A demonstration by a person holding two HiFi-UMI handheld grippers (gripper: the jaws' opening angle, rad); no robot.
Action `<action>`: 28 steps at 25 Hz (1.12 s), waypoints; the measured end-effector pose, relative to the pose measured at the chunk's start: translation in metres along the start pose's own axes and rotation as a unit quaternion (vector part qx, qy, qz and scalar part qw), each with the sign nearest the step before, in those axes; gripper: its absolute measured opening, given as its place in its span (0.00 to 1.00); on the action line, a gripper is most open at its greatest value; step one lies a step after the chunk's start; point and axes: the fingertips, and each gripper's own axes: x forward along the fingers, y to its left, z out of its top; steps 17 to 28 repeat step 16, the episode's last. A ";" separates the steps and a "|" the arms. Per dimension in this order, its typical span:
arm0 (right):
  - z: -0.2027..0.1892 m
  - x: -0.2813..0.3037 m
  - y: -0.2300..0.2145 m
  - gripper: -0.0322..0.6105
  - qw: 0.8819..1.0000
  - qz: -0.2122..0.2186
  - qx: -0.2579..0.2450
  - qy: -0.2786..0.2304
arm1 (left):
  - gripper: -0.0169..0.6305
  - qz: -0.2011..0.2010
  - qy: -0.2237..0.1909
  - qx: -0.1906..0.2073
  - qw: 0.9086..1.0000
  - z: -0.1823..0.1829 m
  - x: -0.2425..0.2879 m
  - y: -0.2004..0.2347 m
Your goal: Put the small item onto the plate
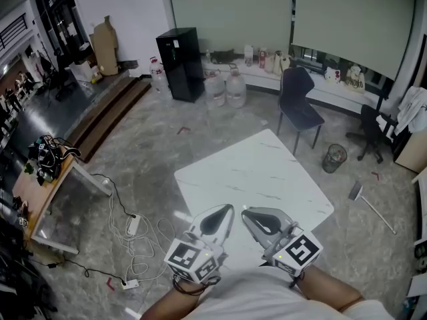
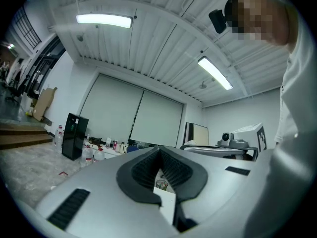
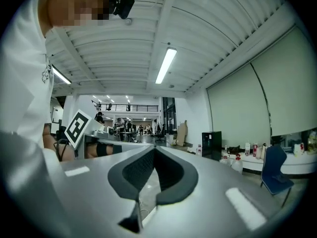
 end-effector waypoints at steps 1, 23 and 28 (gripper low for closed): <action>0.001 0.001 0.000 0.05 1.000 0.000 -0.002 0.000 | 0.03 0.000 -0.002 -0.001 1.000 0.000 0.000 0.001; 0.017 0.002 0.005 0.05 1.000 0.002 -0.018 -0.005 | 0.03 -0.002 -0.014 -0.003 1.000 0.014 -0.001 0.001; 0.017 0.002 0.005 0.05 1.000 0.002 -0.018 -0.005 | 0.03 -0.002 -0.014 -0.003 1.000 0.014 -0.001 0.001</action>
